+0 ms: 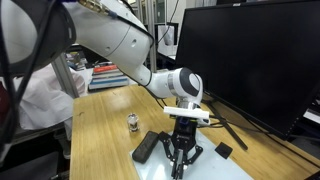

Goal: Pick up the marker on the table and write on the blank piece of paper

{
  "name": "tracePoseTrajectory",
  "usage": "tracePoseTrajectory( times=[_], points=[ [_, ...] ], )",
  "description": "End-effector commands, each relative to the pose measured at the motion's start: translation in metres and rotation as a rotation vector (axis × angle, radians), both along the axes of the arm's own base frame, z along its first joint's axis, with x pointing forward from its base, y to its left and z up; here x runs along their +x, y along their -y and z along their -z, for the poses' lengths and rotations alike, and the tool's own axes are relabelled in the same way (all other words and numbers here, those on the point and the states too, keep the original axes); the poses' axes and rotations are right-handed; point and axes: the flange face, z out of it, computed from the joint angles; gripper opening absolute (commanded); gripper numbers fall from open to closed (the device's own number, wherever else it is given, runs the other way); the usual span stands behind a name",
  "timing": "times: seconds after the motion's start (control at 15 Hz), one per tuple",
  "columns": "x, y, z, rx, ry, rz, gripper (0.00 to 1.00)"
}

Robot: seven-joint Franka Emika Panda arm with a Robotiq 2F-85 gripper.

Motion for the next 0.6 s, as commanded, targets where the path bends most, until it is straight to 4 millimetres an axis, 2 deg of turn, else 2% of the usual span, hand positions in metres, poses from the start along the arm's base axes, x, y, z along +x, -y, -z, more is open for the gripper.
tracePoseTrajectory(
  times=[0.0, 0.53],
  points=[
    [0.0055, -0.001, -0.0015, -0.016, -0.026, -0.013, 0.05],
    [0.0072, -0.0031, 0.0002, -0.031, -0.055, -0.022, 0.05]
  ],
)
